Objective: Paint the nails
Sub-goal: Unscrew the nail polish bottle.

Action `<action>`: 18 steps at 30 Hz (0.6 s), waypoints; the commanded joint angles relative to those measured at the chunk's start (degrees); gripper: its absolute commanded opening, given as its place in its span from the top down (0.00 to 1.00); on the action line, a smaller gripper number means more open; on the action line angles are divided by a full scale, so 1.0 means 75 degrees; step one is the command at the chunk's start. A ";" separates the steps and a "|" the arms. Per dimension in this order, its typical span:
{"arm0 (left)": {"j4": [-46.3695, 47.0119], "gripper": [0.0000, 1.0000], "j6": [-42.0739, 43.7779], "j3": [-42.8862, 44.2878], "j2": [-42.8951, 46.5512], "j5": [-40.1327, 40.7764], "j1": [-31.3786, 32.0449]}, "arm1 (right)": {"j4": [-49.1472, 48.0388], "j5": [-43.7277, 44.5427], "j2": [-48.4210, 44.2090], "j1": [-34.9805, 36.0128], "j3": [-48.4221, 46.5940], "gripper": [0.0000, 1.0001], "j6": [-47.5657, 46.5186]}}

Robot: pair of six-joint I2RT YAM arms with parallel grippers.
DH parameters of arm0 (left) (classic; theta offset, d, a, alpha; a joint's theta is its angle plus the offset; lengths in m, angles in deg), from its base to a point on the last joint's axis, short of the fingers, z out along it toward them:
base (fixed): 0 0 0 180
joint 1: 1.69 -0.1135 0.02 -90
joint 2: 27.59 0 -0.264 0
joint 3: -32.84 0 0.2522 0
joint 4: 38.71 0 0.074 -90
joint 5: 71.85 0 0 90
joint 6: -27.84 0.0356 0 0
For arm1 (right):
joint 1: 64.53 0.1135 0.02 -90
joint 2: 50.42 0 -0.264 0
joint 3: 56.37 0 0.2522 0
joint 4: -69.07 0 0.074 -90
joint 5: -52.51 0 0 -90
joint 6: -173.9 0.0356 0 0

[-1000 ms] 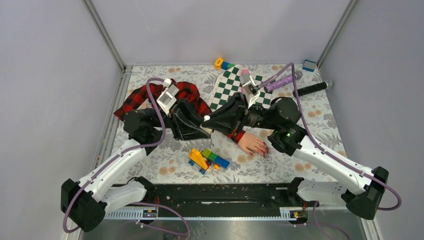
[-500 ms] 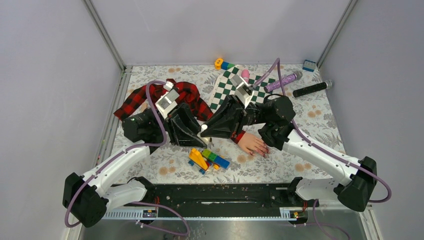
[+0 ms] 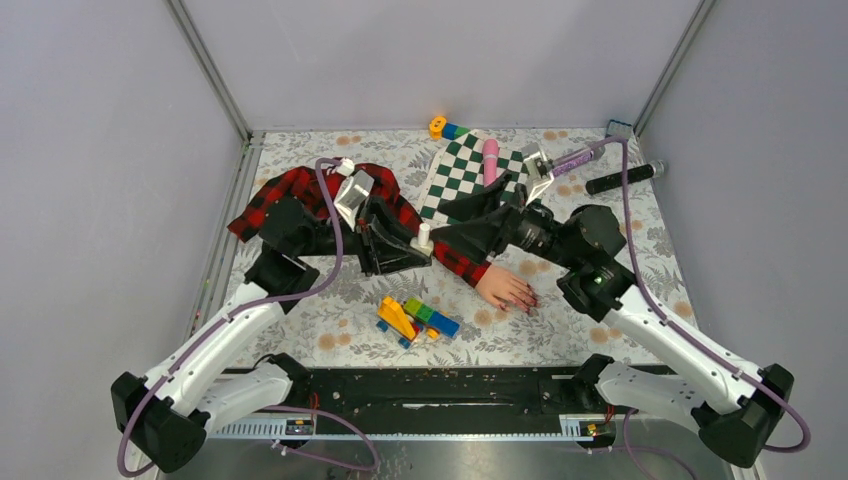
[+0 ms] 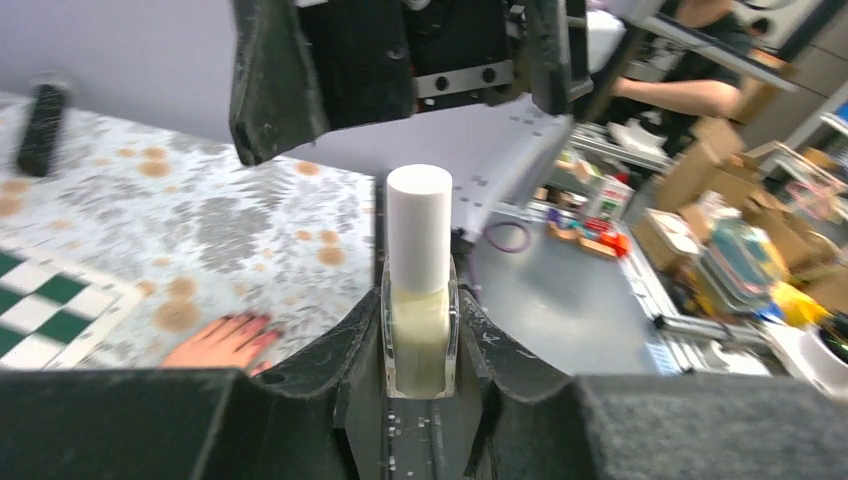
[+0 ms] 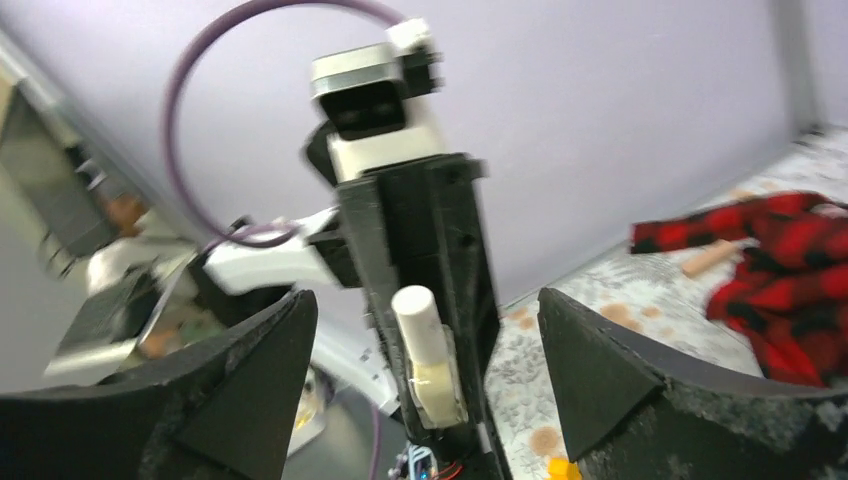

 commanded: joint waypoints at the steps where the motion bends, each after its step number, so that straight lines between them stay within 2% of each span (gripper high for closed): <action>1: -0.2652 1.00 0.2387 0.0588 0.0382 0.2119 0.0044 | 0.1487 0.2843 -0.0299 0.0104 0.0248 0.17 -0.0366; 3: -0.3279 1.00 0.2723 0.0684 0.0381 0.2936 0.0131 | 0.1954 0.3712 -0.0269 0.0476 0.0121 0.23 -0.0580; 5: -0.3660 1.00 0.2913 0.0758 0.0361 0.3525 0.0192 | 0.2269 0.4860 -0.0153 0.1042 -0.0093 0.25 -0.1007; 7: -0.3783 1.00 0.2955 0.0778 0.0341 0.3822 0.0237 | 0.2267 0.5437 -0.0021 0.1475 -0.0241 0.26 -0.1367; 10: -0.3977 1.00 0.2995 0.0845 0.0276 0.4132 0.0290 | 0.2385 0.5802 0.0427 0.1778 -0.0651 0.34 -0.1504; 18: -0.4092 1.00 0.3049 0.0882 0.0179 0.4209 0.0384 | 0.2544 0.5860 0.1093 0.1965 -0.1203 0.45 -0.1594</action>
